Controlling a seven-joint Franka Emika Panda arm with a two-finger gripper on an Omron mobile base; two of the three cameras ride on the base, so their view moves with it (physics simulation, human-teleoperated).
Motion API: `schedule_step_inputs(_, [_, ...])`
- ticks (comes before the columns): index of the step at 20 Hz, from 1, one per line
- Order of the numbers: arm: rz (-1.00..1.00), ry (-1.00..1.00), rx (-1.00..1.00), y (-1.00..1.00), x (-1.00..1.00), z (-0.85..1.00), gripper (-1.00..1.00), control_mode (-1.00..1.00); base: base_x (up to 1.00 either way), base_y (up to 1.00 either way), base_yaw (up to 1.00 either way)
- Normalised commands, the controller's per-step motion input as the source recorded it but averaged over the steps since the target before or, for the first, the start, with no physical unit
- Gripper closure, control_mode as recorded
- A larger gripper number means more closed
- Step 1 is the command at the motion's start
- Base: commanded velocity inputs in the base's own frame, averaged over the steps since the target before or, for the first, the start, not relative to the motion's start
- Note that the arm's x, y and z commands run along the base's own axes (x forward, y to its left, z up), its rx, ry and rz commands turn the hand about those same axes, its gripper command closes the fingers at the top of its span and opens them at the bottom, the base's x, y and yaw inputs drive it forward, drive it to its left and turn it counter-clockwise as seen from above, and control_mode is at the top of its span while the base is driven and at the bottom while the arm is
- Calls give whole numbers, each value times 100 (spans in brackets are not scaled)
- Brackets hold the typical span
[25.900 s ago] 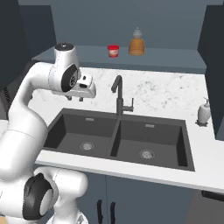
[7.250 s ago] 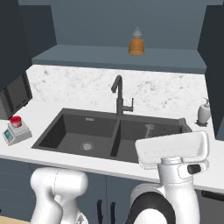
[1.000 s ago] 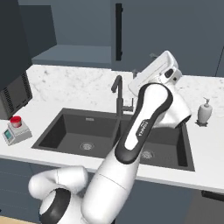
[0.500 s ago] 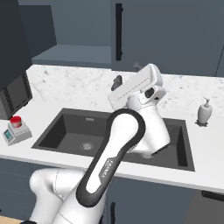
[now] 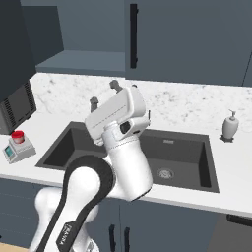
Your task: Pick the jam and place it on the digital scale for weighing, and close the cabinet.
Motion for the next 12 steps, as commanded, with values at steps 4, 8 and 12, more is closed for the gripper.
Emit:
schedule_step_inputs(4, [-9, -3, 0, 98, -59, 0, -100, -100, 0, 0, 0])
schedule_step_inputs(8, [-6, -4, 0, 97, -69, 18, -100, -100, 0, 0, 0])
schedule_step_inputs(12, [-9, -8, -9, 100, -94, 3, -100, -100, 0, 0, 0])
